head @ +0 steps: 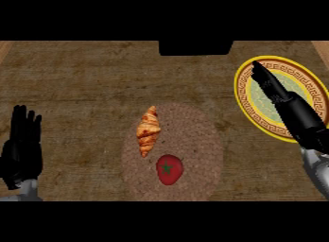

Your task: Pick the tomato from the placemat and place it in the plate

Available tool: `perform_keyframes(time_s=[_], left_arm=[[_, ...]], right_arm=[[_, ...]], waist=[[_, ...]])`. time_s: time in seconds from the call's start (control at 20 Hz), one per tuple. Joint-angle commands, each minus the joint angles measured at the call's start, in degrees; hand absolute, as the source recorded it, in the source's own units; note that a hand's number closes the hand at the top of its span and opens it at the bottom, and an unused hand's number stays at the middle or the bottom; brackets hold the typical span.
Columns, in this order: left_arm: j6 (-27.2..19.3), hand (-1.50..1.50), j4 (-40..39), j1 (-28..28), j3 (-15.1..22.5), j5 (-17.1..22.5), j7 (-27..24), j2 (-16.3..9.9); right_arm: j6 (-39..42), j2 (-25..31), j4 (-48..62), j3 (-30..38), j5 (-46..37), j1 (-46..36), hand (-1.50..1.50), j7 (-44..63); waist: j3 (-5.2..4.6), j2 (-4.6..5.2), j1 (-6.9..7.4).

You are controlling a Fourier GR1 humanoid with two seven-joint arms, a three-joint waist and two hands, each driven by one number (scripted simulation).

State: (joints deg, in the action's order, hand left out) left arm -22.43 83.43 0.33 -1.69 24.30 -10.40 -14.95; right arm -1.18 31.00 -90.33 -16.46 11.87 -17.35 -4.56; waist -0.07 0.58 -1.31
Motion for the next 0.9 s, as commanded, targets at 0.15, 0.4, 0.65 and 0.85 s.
perform_keyframes(time_s=[0.15, 0.4, 0.65, 0.85], left_arm=[[7.6, 0.00, -2.1, -1.1, 7.6, -7.2, 0.9, -6.6], [12.5, 0.00, -3.3, -1.2, 11.1, -8.4, 2.2, -8.8], [12.5, 0.00, -4.9, -3.6, 12.6, -10.0, 3.0, -7.4], [14.3, 0.00, -5.8, -5.9, 10.4, -9.4, 4.3, -9.0]], right_arm=[[-10.5, -18.6, -1.0, -14.9, -5.1, -2.5, 1.50, 15.2], [-25.8, -20.2, 1.0, -18.9, -25.4, -5.4, -1.50, 16.2], [-42.7, -30.6, 5.0, -34.0, -37.6, 2.3, -1.50, 15.1], [-49.2, -30.9, 6.3, -40.1, -49.9, 1.4, -1.50, 26.6]], waist=[[-0.10, -0.30, 2.45], [-0.26, -1.33, 0.14], [0.02, -0.78, 0.98], [-0.01, -0.99, 0.82]])
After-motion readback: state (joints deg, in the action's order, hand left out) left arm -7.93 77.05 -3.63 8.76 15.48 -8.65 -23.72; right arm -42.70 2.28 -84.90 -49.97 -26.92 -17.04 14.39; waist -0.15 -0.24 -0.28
